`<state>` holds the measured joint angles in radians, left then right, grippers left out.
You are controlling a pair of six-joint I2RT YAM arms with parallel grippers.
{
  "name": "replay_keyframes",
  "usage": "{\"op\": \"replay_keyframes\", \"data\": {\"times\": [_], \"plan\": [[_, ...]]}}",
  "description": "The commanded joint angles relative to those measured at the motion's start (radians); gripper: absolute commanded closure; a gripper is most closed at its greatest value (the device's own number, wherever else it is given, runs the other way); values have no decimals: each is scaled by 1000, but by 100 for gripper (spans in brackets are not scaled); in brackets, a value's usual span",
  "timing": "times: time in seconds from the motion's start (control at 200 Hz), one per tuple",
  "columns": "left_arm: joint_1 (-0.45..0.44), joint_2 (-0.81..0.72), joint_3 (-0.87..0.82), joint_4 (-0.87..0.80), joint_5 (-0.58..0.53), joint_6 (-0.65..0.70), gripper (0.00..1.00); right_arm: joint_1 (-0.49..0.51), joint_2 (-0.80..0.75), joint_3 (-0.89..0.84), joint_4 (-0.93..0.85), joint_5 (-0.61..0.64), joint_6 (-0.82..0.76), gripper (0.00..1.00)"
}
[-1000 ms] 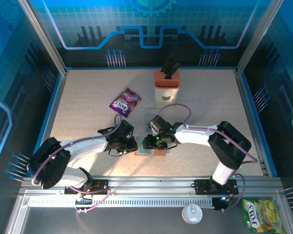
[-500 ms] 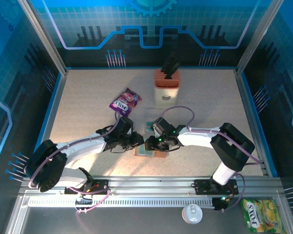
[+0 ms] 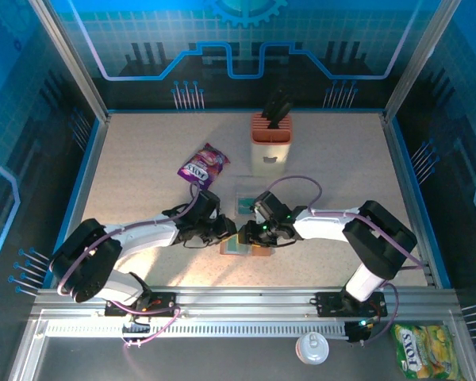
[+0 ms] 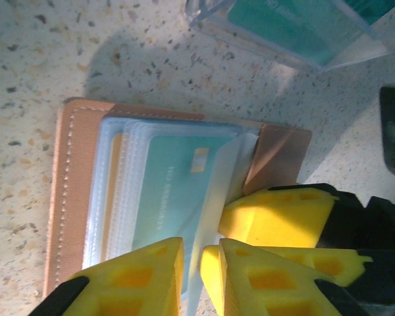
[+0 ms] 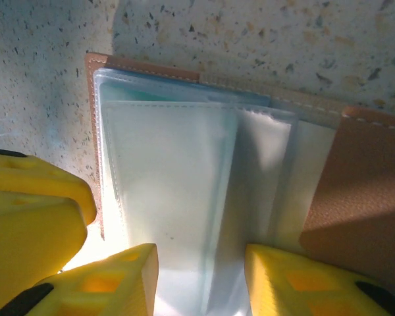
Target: Take the credit cards out of the card holder
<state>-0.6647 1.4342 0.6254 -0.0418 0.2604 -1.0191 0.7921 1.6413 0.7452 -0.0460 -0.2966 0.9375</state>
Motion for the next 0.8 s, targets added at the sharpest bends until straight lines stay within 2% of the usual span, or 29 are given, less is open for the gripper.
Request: {"op": "replay_keyframes", "data": {"times": [0.0, 0.795], "plan": [[4, 8, -13, 50, 32, -20, 77, -11, -1, -32, 10, -4, 23, 59], [4, 65, -29, 123, 60, -43, 84, -15, -34, -52, 64, -21, 40, 64]]}}
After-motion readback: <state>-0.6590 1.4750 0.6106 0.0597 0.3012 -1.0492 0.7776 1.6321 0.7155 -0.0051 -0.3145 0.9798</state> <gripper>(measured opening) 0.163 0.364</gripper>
